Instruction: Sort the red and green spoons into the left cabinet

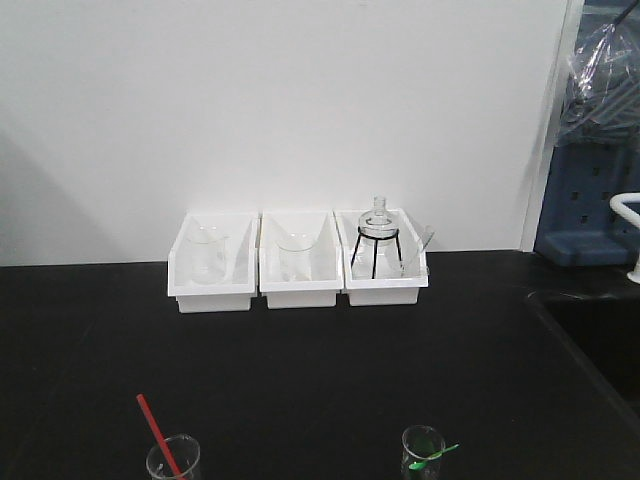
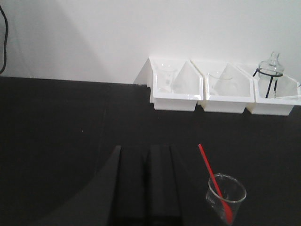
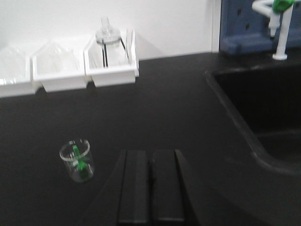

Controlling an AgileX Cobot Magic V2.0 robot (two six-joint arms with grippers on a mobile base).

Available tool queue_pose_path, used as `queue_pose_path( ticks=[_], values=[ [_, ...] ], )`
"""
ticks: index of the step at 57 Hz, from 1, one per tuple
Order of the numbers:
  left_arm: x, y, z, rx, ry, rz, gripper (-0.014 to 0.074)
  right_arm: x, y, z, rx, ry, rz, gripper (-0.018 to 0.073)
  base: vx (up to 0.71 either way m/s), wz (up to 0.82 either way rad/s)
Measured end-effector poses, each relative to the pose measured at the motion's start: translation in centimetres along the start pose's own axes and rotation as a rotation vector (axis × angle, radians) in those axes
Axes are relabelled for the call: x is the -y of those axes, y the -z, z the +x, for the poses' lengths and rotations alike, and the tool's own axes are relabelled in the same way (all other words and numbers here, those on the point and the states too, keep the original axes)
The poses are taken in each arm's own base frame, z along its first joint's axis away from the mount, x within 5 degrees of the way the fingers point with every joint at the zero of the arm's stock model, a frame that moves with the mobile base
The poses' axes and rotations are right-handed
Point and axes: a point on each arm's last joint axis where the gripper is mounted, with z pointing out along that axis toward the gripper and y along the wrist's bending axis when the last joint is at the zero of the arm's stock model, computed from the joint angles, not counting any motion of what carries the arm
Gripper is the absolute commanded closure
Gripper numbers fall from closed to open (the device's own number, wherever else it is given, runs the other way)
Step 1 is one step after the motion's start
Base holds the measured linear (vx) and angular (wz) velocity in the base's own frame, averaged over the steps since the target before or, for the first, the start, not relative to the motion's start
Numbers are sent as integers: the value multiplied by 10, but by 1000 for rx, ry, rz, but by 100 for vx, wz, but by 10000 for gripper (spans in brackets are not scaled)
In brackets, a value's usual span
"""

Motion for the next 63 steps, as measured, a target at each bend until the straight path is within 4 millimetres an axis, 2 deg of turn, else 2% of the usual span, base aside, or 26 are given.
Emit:
queue_pose_path(
  ticks=[10, 23, 31, 46, 56, 63],
  values=[
    [0, -10, 1, -19, 0, -1, 459, 1, -12, 6, -81, 1, 9, 358, 0, 0],
    [0, -19, 2, -27, -1, 0, 196, 1, -23, 13, -161, 1, 19, 130, 0, 0],
    [0, -28, 4, -49, 16, -3, 89, 1, -32, 13, -163, 1, 17, 61, 0, 0],
    [4, -58, 14, -104, 130, 20, 69, 0, -56, 5, -43, -30, -2, 56, 0, 0],
    [24, -85, 27, -136, 165, 126, 69, -1, -76, 16, -104, 23, -21, 56, 0, 0],
    [36, -107, 40, -136, 136, 193, 69, -5, -84, 17, -73, 57, -62, 56, 0, 0]
  ],
)
